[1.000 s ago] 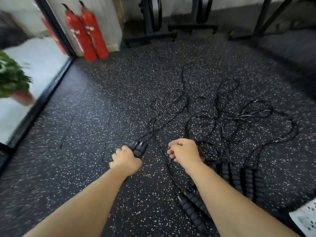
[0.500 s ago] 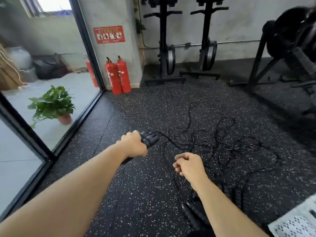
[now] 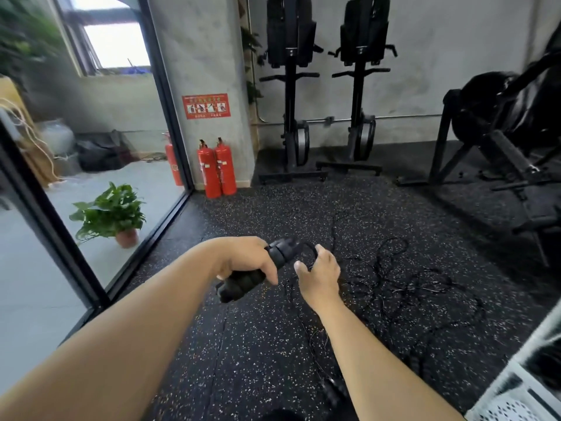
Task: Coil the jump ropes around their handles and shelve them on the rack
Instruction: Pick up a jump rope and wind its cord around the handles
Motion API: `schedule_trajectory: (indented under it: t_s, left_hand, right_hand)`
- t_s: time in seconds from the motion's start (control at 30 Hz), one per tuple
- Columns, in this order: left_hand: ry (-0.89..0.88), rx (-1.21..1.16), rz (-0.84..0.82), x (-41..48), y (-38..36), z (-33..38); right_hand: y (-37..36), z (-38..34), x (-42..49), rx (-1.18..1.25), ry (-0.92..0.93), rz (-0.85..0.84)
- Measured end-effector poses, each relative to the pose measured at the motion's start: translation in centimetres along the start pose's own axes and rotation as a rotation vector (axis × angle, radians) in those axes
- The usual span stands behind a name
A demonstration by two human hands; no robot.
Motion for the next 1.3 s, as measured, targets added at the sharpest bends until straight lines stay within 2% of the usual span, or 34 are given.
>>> schedule_trajectory:
  t_s: [0.07, 0.2, 0.37, 0.57, 0.7, 0.87, 0.97, 1.07, 1.2, 1.3]
  left_hand:
    - [-0.028, -0.117, -0.072, -0.3, 0.4, 0.2]
    - [-0.048, -0.383, -0.076, -1.0, 2.6, 0.1]
    - [0.019, -0.646, 0.065, -1.1, 5.8, -1.5]
    - [0.044, -0.836, 0.199, -1.0, 8.8, -3.8]
    - [0.047, -0.698, 0.318, -1.3, 8.6, -4.7]
    - [-0.011, -0.412, 0.178, -1.6, 3.9, -3.7]
    - [-0.066, -0.364, 0.100, -1.0, 1.4, -3.5]
    - [-0.092, -0.312, 0.229, -1.1, 1.4, -3.4]
    - [-0.070, -0.367, 0.370, -1.4, 3.9, -4.8]
    - [-0.042, -0.456, 0.411, -1.6, 6.1, -6.7]
  right_hand:
    - [-0.4, -0.2, 0.5, 0.004, 0.014, 0.014]
    - [-0.9, 0.5, 0.2, 0.066, -0.029, -0.036]
    - [-2.1, 2.9, -1.1, -0.123, -0.050, -0.205]
    - [-3.0, 5.7, -2.9, -0.357, -0.050, -0.410]
    - [-4.0, 4.4, -2.9, -0.452, -0.004, -0.548]
    - [-5.0, -1.8, -1.7, -0.423, 0.185, -0.626]
    - [-5.0, -6.1, -0.7, -0.427, 0.331, -0.592]
    - [-4.6, -8.3, 0.1, -0.514, 0.437, -0.545]
    - [-3.5, -7.4, 1.1, -0.521, 0.397, -0.473]
    - [-2.7, -4.4, 1.5, -0.566, 0.271, -0.456]
Point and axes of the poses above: each hand's wrist, its own x-axis towards the middle knuckle, its own y-axis out of the back of the hand, z = x × y, the point moved 6 cm from there along x, towards the middle knuckle, and after that the axes turned 12 degrees about y, right-handed, at the moved point
